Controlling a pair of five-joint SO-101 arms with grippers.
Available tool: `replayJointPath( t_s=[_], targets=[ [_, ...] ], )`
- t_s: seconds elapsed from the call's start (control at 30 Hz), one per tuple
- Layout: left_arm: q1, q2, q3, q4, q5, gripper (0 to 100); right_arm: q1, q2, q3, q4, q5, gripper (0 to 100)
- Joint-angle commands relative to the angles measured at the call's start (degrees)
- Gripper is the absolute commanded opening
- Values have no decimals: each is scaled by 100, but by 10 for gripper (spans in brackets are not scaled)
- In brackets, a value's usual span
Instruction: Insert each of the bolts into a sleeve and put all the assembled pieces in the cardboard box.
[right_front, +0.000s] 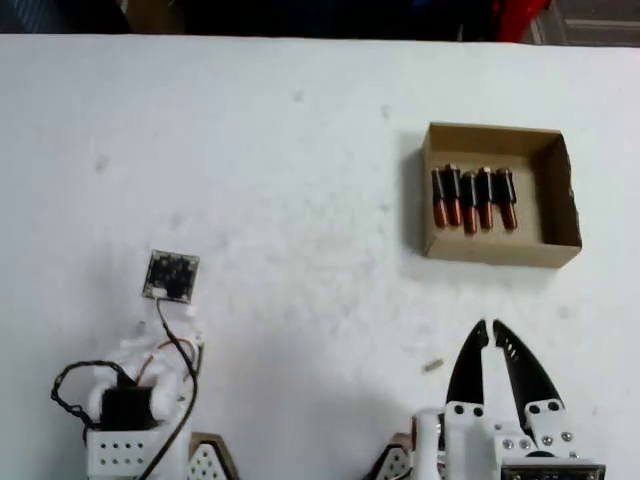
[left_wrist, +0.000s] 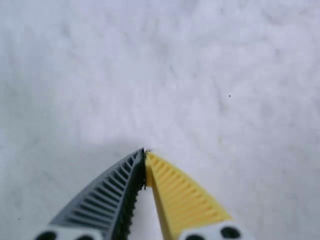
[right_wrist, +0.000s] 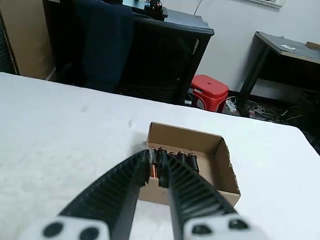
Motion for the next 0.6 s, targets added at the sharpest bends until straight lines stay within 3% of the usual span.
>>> replayJointPath(
  t_s=[0.0, 0.4, 0.57],
  targets=[
    [-4, -84, -18, 26, 53, 20, 48, 4, 404, -453, 79, 18],
    [-4, -84, -18, 26, 53, 20, 66, 4, 4440, -2571, 44, 17],
    [-4, -84, -18, 26, 53, 20, 75, 4, 5292, -2888, 35, 17]
  ],
)
